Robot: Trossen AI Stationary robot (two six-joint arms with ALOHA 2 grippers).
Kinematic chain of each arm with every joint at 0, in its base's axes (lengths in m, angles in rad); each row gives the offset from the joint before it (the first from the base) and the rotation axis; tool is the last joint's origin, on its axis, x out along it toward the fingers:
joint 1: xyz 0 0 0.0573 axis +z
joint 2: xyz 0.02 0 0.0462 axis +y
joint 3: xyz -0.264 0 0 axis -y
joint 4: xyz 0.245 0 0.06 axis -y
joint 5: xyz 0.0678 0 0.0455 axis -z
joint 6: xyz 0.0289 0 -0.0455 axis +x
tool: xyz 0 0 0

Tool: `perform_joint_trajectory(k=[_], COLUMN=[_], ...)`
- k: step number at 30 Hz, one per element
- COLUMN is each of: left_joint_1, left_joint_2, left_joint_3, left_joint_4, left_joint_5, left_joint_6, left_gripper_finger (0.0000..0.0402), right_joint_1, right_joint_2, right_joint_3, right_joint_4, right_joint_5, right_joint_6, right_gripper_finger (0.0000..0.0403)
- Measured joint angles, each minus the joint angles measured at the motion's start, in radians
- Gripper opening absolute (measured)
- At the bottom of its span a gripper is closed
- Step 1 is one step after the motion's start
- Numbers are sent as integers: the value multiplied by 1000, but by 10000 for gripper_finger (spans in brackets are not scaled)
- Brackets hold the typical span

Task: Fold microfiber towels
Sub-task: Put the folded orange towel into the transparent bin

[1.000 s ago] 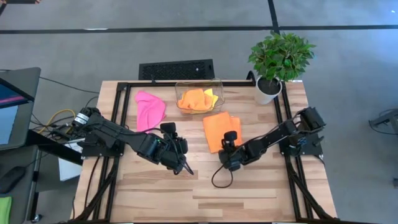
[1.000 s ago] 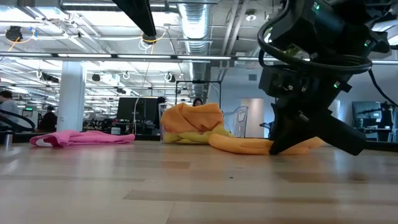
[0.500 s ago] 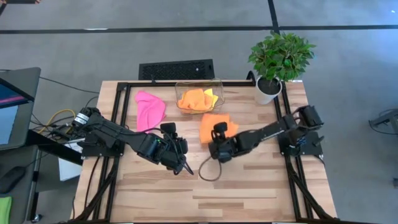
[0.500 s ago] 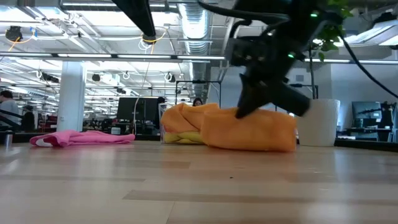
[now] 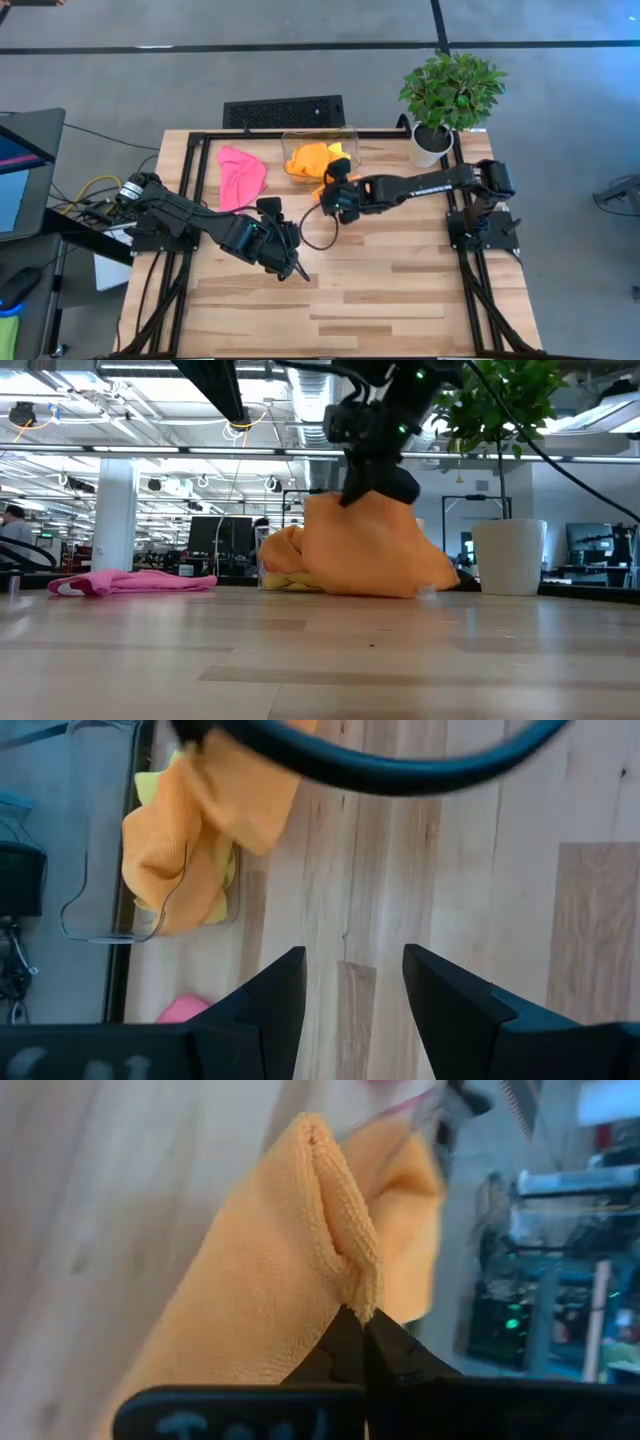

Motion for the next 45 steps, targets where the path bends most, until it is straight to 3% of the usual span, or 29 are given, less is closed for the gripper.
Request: perform_joint_trajectory(k=[4,7,14,20,27,36,45], left_joint_1=[0,0,0,0,1,1,2], left_joint_2=[0,0,0,0,0,0,0], left_joint_3=[0,0,0,0,0,0,0], left_joint_4=[-1,-1,-1,-2,-1,-1,-1], left_joint_5=[0,0,1,1,1,1,1], left_joint_6=[-1,-6,-29,-45,-47,-73,-74], left_gripper_finger=[162,162,162,162,162,162,162], right_joint_1=[-33,-66,-176,-273,-355,-413,-428], right_joint_2=[-1,-1,-2,-2,58,154,188], right_joint_3=[75,121,143,143,145,144,144], right_joint_4=[0,13,154,208,286,413,417], right_joint_5=[2,61,68,-110,-201,-211,-218], right_joint_6=[-90,-139,-273,-304,-318,-354,-387], right_gripper_finger=[7,5,7,6,9,12,16])
